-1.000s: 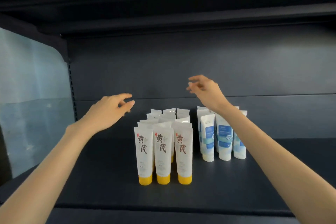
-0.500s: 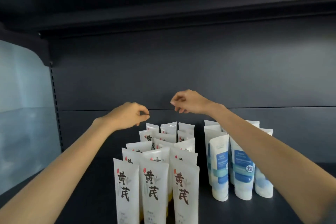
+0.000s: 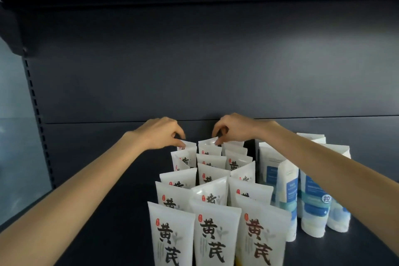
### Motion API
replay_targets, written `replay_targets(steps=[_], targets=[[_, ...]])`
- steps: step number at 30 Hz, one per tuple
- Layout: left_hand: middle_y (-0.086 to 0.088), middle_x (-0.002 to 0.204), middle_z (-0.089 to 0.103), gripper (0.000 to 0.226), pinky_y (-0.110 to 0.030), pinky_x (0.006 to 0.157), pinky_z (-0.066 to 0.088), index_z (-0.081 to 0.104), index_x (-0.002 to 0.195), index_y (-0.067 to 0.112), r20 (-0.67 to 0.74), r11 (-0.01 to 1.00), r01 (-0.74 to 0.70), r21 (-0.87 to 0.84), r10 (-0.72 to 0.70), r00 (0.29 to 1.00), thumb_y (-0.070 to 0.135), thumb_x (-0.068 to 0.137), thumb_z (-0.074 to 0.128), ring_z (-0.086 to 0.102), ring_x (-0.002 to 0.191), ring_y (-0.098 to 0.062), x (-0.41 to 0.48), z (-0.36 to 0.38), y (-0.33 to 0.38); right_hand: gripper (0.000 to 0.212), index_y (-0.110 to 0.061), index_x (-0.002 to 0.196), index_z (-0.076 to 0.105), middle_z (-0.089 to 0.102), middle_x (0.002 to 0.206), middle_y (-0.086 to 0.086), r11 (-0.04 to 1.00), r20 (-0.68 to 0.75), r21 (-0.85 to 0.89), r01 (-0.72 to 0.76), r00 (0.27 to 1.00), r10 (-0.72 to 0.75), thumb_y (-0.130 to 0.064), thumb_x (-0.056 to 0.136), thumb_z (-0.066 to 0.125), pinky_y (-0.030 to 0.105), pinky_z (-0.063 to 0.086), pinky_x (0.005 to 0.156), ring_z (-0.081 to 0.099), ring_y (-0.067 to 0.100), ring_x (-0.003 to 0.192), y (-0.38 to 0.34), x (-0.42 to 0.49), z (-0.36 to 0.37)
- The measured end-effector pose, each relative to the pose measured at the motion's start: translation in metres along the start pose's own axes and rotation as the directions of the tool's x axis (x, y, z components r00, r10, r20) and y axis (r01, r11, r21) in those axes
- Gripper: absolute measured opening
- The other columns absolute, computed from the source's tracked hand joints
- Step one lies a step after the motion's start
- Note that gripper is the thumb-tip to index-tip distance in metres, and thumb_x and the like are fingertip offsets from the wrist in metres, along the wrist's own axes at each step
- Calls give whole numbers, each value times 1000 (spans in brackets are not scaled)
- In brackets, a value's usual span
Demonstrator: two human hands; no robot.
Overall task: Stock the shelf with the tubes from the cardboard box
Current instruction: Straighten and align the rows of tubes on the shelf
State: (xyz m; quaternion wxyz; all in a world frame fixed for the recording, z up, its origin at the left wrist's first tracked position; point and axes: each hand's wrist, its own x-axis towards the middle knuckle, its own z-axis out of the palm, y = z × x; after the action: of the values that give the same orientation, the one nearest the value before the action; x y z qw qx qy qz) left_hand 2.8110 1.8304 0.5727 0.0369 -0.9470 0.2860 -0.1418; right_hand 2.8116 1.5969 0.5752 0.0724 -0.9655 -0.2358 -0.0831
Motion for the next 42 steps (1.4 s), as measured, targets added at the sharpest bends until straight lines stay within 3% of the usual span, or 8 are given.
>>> replay_targets(steps=[2,9,16,21,29,36,42], targets=[[14,80,45,30,-25,63,37,67,109,28,-9,1000,-16,-5,16,1000,46,87,58,49,78,-8,2,3,-4,30,-18,112,65,46,80,-16,999,5,-16,-28,1000,28,-32,86,67,21,39,70,51,12,85,-2,2,3],[13,80,47,19,-26,62,35,67,91,25,-55,996,-29,-88,25,998,43,86,62,48,75,-7,7,11,-14,21,-13,104,67,47,82,-13,997,-57,-33,-67,996,65,-28,89,64,18,35,63,50,12,83,-5,3,9],[11,81,49,16,-27,62,35,67,92,23,-114,987,-34,-160,16,993,38,87,62,51,79,-11,4,19,-16,18,-14,95,68,48,81,-13,995,-83,-41,-96,992,93,-30,87,66,26,38,72,52,14,83,-10,3,10],[14,82,44,16,-26,65,32,67,96,24,-148,982,-29,-184,2,989,36,90,59,47,78,-8,6,25,-14,22,-14,96,69,44,78,-16,992,-99,-45,-115,989,110,-33,86,67,23,35,65,49,11,82,-13,3,9],[6,96,53,16,-28,72,37,70,92,24,-170,975,-1,-223,-38,985,35,90,59,53,90,-12,6,28,-18,23,-14,95,70,57,93,-5,986,-122,-37,-164,980,159,-35,84,69,27,38,71,54,16,87,-18,6,11],[7,95,52,15,-29,74,41,69,93,23,-147,966,12,-257,-51,988,35,88,62,54,91,-10,7,29,-18,21,-18,92,69,63,90,-6,983,-88,46,-179,979,182,-37,83,69,30,48,77,59,15,87,-9,1,2],[8,97,53,17,-28,74,40,70,96,24,-186,961,-43,-274,-9,982,37,88,62,54,91,-8,12,24,-4,24,-16,89,70,66,88,-5,976,-55,108,-189,979,196,-40,82,70,26,47,76,57,10,81,8,-17,-13]])
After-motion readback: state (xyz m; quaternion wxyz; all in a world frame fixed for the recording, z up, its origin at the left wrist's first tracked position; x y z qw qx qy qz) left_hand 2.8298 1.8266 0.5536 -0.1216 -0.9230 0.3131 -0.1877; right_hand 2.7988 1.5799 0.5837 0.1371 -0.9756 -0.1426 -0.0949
